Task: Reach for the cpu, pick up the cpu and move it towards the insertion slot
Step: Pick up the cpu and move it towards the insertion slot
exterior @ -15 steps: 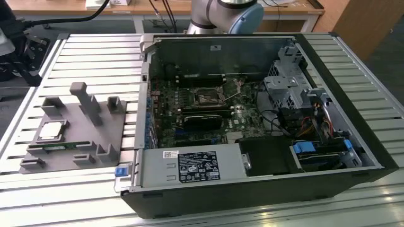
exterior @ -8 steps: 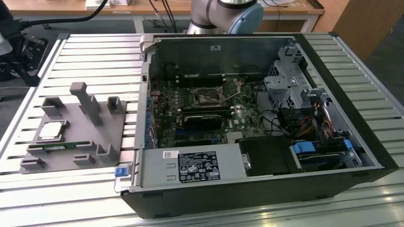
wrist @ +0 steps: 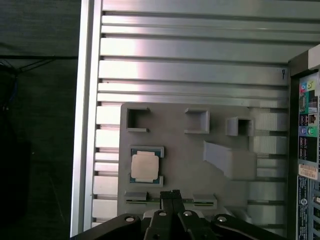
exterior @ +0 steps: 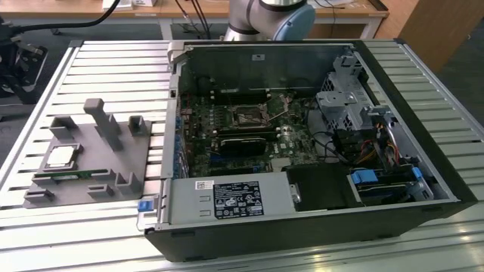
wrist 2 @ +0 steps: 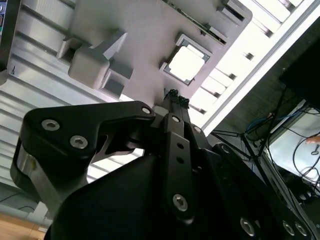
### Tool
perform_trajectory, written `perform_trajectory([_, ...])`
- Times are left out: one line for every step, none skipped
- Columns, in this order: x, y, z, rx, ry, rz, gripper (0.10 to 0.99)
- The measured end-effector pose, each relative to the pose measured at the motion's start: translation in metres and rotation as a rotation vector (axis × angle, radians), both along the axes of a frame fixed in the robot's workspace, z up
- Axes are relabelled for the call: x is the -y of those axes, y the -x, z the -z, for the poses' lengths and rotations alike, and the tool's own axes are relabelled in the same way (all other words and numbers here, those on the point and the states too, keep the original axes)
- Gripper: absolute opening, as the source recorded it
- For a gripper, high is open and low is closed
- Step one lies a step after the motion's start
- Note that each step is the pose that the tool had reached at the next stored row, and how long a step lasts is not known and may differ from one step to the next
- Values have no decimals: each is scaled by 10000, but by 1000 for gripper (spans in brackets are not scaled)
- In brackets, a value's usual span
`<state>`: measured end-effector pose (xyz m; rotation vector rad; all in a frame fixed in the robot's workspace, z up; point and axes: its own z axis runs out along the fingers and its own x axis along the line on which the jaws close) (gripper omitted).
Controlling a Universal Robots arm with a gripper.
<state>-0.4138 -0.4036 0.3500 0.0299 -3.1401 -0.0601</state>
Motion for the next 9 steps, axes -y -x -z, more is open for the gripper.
perform_trajectory([0, 21, 1, 0, 0, 0, 106])
perform_trajectory([0, 46, 3, 0, 0, 0, 106])
perform_trajectory([0, 71, 3, -1, 1, 0, 106])
perform_trajectory([0, 94, 5, -1, 0, 0, 106])
perform_trajectory([0, 117, 7, -1, 0, -1, 106])
perform_trajectory([0, 142, 11, 0, 0, 0, 106])
perform_trajectory([0, 167, 15, 1, 0, -1, 106])
perform_trajectory([0, 194, 18, 0, 0, -2, 106])
perform_trajectory([0, 222, 23, 0, 0, -1, 106])
